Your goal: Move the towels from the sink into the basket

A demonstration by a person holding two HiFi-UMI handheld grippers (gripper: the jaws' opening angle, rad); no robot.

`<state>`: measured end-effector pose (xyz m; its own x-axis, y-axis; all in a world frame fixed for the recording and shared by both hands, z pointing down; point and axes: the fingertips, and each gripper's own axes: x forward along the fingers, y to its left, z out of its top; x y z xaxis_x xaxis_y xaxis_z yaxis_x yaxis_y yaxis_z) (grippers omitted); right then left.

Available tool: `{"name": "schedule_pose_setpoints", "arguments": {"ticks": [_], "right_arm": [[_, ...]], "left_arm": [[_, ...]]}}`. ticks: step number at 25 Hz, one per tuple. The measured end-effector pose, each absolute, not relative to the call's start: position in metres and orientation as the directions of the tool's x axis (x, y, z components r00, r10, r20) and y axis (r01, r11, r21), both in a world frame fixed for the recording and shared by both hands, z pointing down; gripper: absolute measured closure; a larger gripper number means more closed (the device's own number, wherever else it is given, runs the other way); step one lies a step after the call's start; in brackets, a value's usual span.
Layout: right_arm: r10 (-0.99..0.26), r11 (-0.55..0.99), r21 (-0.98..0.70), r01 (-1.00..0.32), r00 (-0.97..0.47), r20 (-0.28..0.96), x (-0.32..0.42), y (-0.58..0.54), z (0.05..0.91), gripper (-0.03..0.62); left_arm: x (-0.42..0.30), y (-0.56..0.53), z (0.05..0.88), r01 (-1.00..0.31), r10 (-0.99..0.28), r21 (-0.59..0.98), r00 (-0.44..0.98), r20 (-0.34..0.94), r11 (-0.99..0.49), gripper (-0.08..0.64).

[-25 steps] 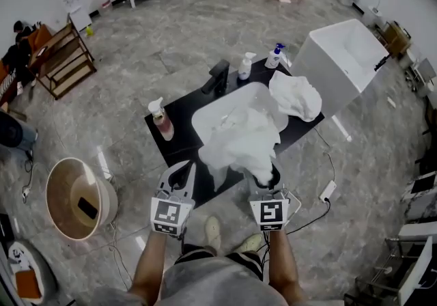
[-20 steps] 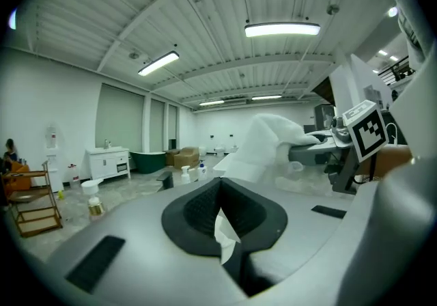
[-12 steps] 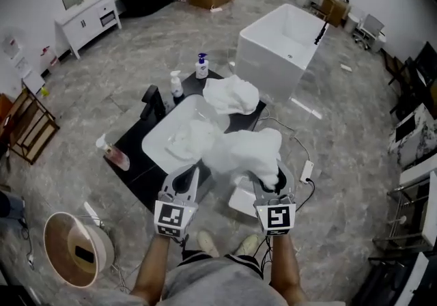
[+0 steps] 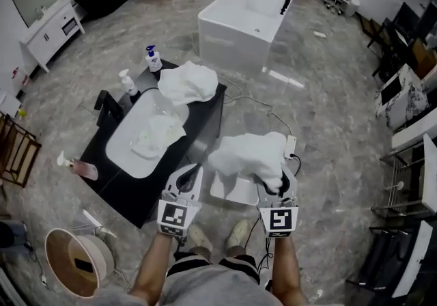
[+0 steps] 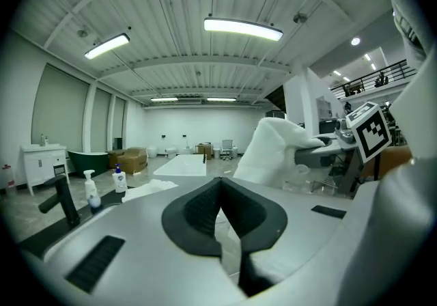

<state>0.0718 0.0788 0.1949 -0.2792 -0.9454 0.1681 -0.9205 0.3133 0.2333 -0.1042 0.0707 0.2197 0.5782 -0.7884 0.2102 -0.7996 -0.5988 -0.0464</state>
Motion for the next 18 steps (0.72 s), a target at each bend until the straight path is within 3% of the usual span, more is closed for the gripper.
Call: {"name": "schedule_pose_setpoints", "arguments": {"ticks": [7, 18], "right_arm": [[-0.919, 0.325, 0.185, -0.927, -0.264, 0.292, 0.123, 0.062, 0.306, 0.377], [-0.847, 0.373, 0.120, -0.920, -0.285, 0.448, 0.154, 0.047, 0.536, 0.377]], "left_arm": [[-0.054, 0.048, 0.307, -0.785, -0.754, -0.016, 0.589, 0.290, -0.619, 0.551], [-0.014, 0.028, 0.513, -0.784, -0.692, 0.070, 0.582, 0.427, -0.617, 0.551]]}}
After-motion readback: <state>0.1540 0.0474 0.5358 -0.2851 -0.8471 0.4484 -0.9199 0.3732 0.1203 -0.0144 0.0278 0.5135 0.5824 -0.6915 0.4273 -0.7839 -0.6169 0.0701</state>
